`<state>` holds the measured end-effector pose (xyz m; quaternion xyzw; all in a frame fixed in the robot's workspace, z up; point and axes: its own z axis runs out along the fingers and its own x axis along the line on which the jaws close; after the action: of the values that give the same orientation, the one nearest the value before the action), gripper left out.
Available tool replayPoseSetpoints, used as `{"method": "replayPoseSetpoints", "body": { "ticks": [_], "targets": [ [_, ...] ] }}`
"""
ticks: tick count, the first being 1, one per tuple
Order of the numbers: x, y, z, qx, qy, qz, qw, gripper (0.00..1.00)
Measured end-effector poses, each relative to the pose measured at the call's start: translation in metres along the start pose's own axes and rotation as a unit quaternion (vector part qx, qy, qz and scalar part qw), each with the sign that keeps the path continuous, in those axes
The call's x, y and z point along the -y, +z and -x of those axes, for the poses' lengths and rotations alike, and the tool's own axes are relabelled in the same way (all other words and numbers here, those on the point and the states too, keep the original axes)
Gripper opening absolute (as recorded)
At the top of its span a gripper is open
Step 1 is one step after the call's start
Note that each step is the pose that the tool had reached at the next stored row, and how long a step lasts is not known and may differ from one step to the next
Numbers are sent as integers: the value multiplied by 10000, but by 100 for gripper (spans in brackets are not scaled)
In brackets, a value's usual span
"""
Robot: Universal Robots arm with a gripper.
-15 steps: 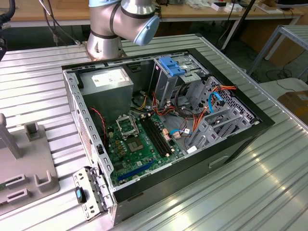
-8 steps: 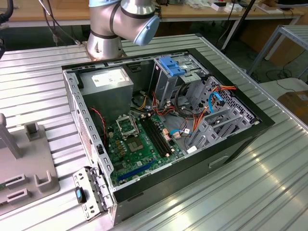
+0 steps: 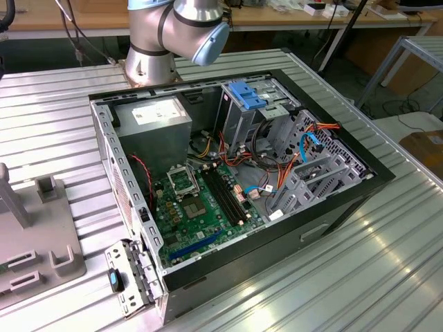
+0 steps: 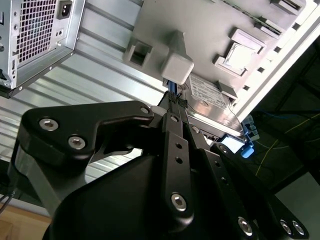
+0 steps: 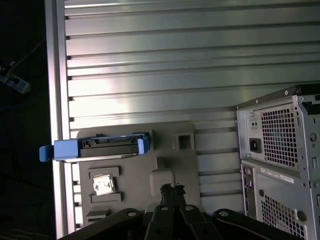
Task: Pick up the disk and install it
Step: 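Reach for the disk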
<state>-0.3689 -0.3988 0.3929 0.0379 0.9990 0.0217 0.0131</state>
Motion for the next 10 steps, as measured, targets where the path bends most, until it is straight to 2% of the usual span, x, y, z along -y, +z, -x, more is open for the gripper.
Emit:
{"method": "replayPoseSetpoints", "body": {
  "ticks": [10],
  "targets": [
    [3,-1,-36,0,0,0,10000,11]
  ]
}}
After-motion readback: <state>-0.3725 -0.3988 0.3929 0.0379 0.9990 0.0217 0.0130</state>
